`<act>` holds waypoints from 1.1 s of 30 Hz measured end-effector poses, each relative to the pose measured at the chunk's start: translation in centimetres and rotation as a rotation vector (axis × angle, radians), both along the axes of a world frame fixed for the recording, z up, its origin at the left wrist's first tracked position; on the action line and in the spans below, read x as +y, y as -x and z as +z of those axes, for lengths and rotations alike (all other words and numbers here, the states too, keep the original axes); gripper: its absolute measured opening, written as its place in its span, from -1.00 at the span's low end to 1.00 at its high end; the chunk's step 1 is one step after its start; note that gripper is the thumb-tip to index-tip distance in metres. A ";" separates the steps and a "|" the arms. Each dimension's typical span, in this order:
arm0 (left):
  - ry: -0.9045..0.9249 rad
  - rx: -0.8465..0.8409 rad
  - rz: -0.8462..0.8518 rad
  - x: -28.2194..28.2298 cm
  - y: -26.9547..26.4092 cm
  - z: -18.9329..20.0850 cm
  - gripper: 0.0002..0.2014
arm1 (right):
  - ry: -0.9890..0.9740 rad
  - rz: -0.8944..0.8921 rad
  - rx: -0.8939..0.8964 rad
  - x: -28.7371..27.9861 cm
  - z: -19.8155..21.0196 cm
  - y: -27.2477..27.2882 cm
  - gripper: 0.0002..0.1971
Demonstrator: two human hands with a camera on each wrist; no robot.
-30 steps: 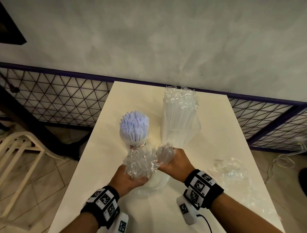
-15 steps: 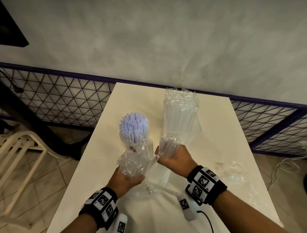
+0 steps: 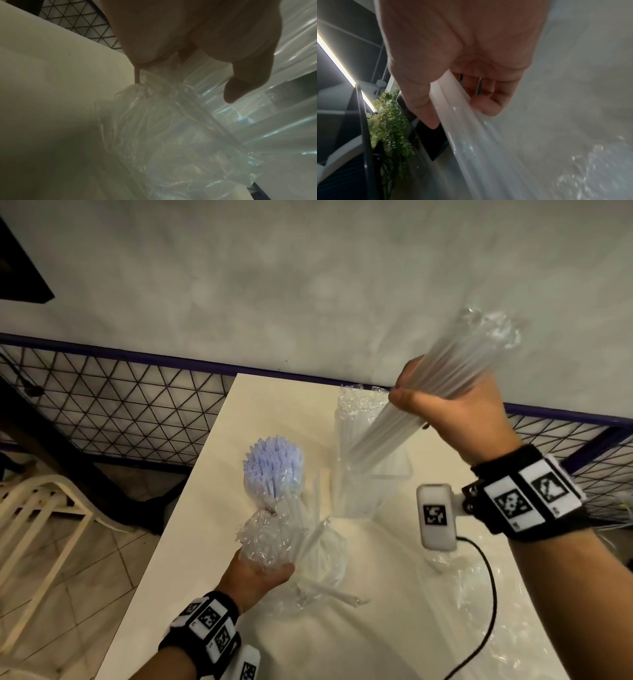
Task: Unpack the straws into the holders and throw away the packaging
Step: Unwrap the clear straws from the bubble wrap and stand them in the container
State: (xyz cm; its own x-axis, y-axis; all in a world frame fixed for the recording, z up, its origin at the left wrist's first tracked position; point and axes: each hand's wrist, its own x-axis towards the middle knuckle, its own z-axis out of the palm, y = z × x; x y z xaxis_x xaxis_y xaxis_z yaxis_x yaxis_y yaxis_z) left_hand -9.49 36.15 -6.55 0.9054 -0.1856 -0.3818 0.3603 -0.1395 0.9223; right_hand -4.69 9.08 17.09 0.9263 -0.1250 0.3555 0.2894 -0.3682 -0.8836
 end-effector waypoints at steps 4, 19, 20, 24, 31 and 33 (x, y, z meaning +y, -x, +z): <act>0.002 0.012 0.010 0.0 0.1 -0.1 -0.64 | 0.108 -0.104 0.105 -0.5 -2.1 -3.1 -0.77; -0.040 0.060 0.011 0.2 0.0 -0.7 -0.40 | 0.742 -0.015 -0.131 1.0 -7.6 -7.3 0.03; -0.050 0.082 0.018 0.2 0.0 -0.7 -0.45 | 0.862 0.040 -0.081 1.3 -8.1 -7.4 -0.02; -0.065 0.110 -0.001 0.4 0.0 -0.7 -0.31 | 1.067 0.057 0.002 1.7 -10.0 -7.6 -0.18; -0.047 0.083 0.007 0.5 0.1 -1.1 -0.08 | 1.068 0.025 -0.024 0.1 -10.7 -8.4 -0.41; -0.048 0.069 0.005 0.4 0.2 -0.8 -0.19 | 1.113 0.062 0.069 0.1 -11.7 -7.6 -0.33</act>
State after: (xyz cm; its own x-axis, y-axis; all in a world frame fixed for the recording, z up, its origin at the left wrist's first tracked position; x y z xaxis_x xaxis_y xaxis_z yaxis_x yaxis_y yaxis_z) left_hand -9.68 36.56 -7.35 0.8774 -0.1611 -0.4519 0.4237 -0.1815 0.8874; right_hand 2.87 9.17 5.34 0.9421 0.2778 0.1881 0.2974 -0.9510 -0.0851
